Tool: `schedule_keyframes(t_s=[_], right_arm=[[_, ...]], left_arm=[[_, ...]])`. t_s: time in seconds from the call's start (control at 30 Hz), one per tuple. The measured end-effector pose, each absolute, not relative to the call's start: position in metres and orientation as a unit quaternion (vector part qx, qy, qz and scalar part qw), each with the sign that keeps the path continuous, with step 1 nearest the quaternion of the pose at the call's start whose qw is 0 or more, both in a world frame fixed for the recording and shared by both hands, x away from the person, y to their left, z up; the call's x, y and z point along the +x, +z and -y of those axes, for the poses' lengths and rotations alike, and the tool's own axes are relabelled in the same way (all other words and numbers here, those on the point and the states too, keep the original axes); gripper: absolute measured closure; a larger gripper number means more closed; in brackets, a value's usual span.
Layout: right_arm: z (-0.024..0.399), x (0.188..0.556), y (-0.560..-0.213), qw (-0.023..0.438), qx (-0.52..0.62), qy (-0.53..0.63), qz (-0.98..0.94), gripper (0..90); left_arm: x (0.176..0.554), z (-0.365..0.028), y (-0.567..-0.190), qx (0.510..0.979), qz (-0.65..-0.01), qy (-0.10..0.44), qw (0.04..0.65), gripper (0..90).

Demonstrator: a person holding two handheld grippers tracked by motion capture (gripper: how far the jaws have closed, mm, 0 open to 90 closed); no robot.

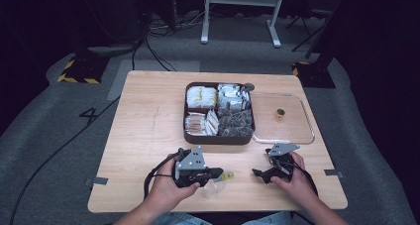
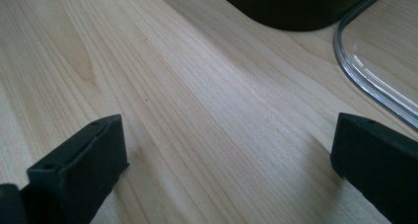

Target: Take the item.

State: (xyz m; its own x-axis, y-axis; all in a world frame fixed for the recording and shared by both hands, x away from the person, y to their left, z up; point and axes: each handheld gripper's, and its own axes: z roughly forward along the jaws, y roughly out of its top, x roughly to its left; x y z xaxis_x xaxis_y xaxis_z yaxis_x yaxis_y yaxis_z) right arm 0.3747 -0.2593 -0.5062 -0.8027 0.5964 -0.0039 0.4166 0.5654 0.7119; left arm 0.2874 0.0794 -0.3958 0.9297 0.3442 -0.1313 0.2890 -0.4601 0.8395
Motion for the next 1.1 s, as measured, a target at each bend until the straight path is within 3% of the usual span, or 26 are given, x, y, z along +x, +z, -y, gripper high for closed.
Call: schedule_keyframes(t_s=[0.57,0.63,0.77,0.97,1.1], right_arm=[[0.259,0.375,-0.506,0.122,0.290,0.366,-0.876,0.6],[0.259,0.375,-0.506,0.122,0.290,0.366,-0.876,0.6],[0.259,0.375,-0.506,0.122,0.290,0.366,-0.876,0.6],[0.259,0.375,-0.506,0.122,0.290,0.366,-0.876,0.6],[0.259,0.374,-0.506,0.122,0.288,0.365,-0.877,0.7]], left_arm=[[0.286,-0.081,-0.406,0.849,-0.196,0.022,0.489,89.1],[0.286,-0.082,-0.405,0.847,-0.199,0.023,0.491,76.5],[0.288,-0.085,-0.405,0.850,-0.202,0.027,0.486,65.8],[0.290,-0.086,-0.405,0.850,-0.209,0.042,0.481,57.5],[0.297,-0.084,-0.404,0.856,-0.217,0.091,0.460,41.1]])
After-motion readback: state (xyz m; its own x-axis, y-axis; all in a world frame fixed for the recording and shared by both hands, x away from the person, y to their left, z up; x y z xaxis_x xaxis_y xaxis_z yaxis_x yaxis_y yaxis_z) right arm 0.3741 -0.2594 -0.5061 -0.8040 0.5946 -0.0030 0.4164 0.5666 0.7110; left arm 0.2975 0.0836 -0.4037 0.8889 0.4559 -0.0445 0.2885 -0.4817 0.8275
